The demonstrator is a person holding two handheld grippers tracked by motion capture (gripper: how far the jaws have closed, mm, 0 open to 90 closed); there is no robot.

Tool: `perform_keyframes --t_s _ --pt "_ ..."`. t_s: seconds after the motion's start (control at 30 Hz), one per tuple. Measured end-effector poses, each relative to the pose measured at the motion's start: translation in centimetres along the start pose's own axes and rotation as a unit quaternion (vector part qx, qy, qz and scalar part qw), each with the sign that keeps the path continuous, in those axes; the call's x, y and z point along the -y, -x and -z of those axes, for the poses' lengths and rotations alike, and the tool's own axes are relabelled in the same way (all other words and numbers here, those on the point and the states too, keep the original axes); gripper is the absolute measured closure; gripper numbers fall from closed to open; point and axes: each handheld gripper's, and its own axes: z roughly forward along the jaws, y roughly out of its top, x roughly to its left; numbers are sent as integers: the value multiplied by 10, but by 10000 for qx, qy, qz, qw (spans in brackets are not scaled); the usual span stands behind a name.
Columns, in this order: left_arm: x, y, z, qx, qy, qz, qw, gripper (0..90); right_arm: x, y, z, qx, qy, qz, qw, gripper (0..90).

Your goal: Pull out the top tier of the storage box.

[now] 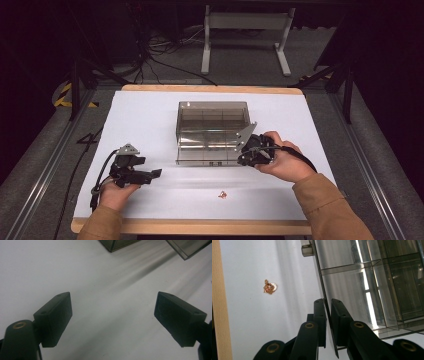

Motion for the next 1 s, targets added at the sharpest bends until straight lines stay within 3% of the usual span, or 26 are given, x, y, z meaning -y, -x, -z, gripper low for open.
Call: perform_keyframes --t_s 0.67,0.77,1.0 --pt "1 0 0 -32 -16 -15 10000 154 4 -5 -2 6 41 19 10000 825" --pt "1 0 -1 -47 -24 -11 10000 154 5 -5 2 84 206 -169 9996 759" --pt "2 -1 -2 -46 -73 2 10000 153 10 -7 18 174 586 -617 9962 720"
